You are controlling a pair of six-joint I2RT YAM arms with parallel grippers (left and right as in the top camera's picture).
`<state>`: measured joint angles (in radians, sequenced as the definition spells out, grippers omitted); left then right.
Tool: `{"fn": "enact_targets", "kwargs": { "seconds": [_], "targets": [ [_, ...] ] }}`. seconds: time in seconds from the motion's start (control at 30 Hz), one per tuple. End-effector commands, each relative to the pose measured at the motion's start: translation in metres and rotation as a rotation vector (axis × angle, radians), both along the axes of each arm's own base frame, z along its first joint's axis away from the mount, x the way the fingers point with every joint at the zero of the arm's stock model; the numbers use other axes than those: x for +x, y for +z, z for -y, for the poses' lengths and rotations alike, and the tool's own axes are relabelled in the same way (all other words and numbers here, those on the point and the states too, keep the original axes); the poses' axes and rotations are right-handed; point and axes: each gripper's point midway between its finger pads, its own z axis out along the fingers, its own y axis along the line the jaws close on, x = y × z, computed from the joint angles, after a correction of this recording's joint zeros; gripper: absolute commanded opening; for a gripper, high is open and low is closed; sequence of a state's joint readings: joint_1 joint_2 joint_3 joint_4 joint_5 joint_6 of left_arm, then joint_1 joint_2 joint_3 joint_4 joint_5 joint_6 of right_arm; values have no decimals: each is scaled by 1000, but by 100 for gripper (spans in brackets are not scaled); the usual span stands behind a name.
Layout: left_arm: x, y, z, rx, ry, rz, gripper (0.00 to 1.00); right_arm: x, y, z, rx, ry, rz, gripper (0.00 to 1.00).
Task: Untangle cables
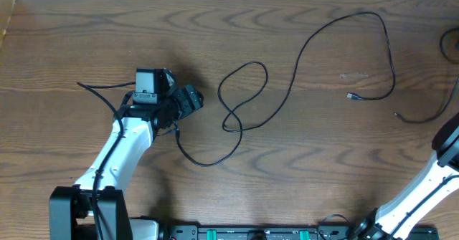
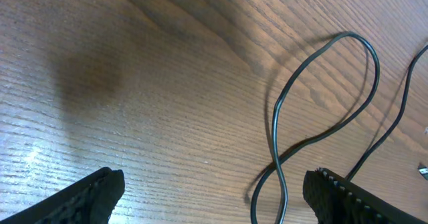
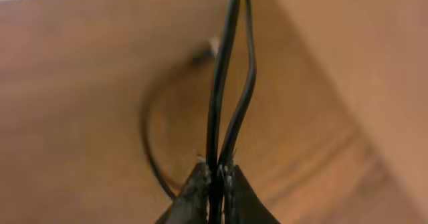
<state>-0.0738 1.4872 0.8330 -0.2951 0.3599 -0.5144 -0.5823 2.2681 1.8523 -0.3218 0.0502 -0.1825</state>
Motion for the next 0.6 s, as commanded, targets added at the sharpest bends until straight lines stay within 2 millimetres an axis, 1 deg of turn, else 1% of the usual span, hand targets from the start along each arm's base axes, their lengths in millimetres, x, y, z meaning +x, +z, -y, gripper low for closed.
{"fn": "enact_targets", "kwargs": {
  "seconds": [0.0, 0.07, 0.1, 0.13, 0.17, 0.27, 0.37, 0.43, 0.57],
  "targets": [
    [6, 4, -1, 23, -15, 19, 90, -16, -12, 18, 48, -100, -9, 16],
    [6, 4, -1, 23, -15, 19, 91, -22, -14, 22, 62, -118, -17, 33],
    [6, 4, -1, 23, -15, 19, 91, -25, -15, 24, 75, -136, -13, 56],
    [6, 4, -1, 23, -15, 19, 91, -28, -16, 25, 79, -140, -19, 72],
    [6, 4, -1, 23, -15, 19, 90, -30, -17, 26, 84, -143, -28, 99],
    [6, 4, -1, 22, -14, 19, 91, -36, -23, 23, 108, -144, -54, 99],
    [6, 4, -1, 22, -14, 19, 91, -36, -24, 15, 143, -119, -58, 99],
    [6, 4, -1, 23, -15, 19, 90, -33, -19, 4, 184, -77, -44, 99],
    [6, 4, -1, 23, -15, 19, 90, -33, 6, -12, 227, -26, -12, 99]
  ]
}}
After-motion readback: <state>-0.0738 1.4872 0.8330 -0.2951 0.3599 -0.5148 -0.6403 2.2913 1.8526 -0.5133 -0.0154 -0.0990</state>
